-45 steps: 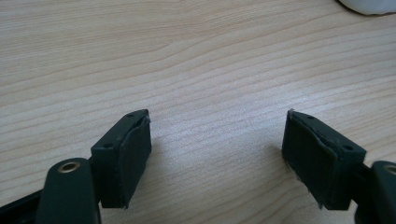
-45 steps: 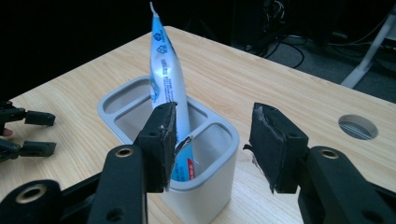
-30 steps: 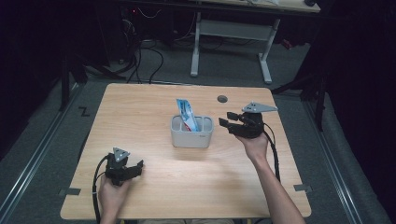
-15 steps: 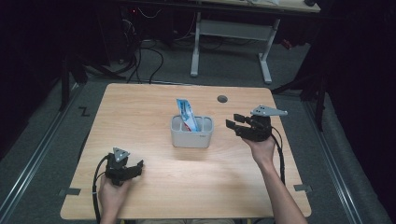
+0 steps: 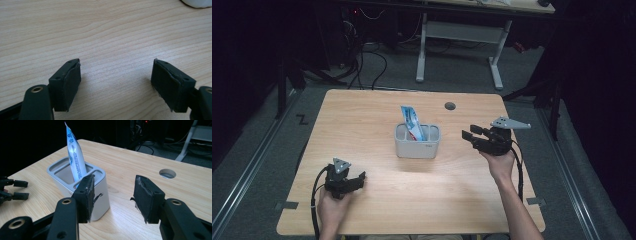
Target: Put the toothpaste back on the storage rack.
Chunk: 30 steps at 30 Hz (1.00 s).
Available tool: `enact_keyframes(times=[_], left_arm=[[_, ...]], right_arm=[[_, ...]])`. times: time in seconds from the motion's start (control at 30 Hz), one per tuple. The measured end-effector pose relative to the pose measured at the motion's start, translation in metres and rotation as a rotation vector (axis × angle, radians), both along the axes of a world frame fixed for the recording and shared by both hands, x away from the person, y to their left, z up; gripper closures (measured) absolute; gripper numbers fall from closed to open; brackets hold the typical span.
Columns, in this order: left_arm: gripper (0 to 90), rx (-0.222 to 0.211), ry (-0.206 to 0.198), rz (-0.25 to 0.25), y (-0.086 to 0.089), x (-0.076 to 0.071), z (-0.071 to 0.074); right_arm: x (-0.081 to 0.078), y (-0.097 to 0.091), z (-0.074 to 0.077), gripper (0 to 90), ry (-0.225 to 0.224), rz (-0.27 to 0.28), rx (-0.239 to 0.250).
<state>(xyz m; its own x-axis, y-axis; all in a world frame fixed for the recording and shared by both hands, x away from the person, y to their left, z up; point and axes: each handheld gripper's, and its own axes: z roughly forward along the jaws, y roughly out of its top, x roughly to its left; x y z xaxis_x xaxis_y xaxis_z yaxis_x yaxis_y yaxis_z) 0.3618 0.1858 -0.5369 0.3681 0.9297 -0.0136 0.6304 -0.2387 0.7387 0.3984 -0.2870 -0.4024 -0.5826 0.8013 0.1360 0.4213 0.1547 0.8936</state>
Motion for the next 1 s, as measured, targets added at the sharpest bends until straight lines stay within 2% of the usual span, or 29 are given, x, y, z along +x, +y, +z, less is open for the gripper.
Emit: enact_keyframes(times=[0.33, 0.67, 1.0], left_arm=[[24.3, 0.000, 0.000, 0.000, 0.000, 0.000, 0.000], [24.3, 0.000, 0.000, 0.000, 0.000, 0.000, 0.000], [24.3, 0.000, 0.000, 0.000, 0.000, 0.000, 0.000]], right_arm=[[-0.006, -0.011, -0.001, 51.4, 0.000, -0.019, -0.006], [-0.015, -0.027, -0.002, 51.8, -0.004, -0.051, 0.028], [-0.022, -0.038, -0.009, 51.7, 0.003, -0.071, 0.034]])
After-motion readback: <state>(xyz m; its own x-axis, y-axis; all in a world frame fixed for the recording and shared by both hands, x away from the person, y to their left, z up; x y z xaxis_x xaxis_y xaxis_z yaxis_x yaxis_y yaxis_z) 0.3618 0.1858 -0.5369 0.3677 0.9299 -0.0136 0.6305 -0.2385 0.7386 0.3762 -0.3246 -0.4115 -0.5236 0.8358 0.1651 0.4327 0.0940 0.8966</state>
